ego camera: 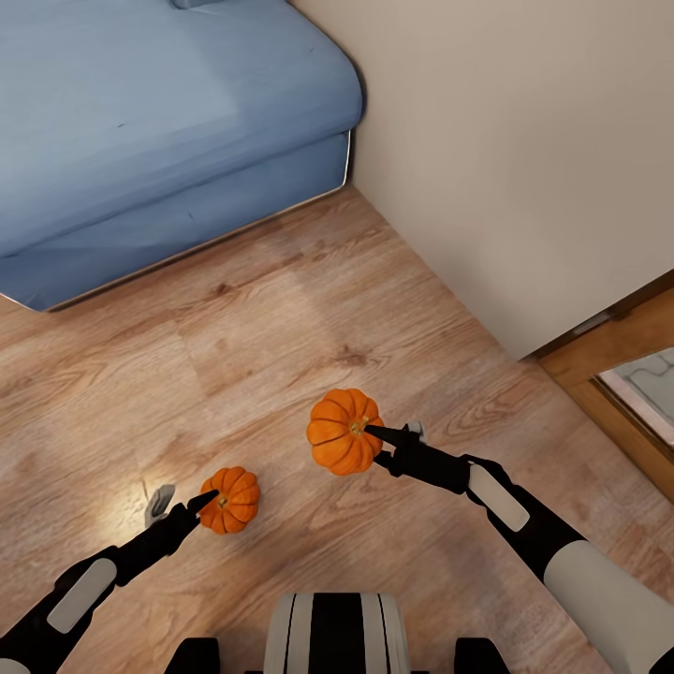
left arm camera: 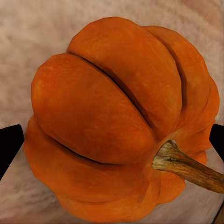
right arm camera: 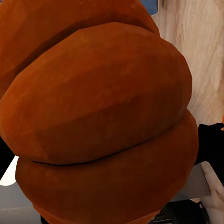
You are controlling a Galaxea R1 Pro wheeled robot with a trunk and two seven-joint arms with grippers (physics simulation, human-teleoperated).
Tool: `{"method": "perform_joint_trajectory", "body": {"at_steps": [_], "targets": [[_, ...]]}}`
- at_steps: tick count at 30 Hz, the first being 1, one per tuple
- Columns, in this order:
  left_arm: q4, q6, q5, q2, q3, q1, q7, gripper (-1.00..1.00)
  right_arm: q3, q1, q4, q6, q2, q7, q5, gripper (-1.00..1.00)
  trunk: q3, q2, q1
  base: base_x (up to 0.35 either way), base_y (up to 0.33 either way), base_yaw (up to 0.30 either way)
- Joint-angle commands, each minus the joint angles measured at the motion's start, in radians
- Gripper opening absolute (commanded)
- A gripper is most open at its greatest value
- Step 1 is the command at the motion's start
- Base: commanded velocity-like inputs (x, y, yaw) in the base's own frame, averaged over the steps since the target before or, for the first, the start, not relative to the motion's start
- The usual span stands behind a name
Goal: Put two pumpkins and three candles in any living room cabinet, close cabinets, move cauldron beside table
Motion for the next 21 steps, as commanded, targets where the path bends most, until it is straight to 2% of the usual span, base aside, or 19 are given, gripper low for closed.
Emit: {"method": "perform_joint_trajectory", "body": {"at_steps": [1,21], "targets": [[0.001,0.005,0.011,0.001,-0.003,0.000,0.000,1.00,0.004,-0.001,0.000,0.006,-0.001,-0.002,-0.009,-1.00,-0.001,0.000,0.000,0.000,0.000,0.000],[0.001,0.005,0.010,0.001,-0.003,0.000,0.001,1.00,0.004,-0.001,0.000,0.006,-0.001,-0.005,-0.009,-1.00,-0.016,-0.001,0.002,0.000,0.000,0.000]]}}
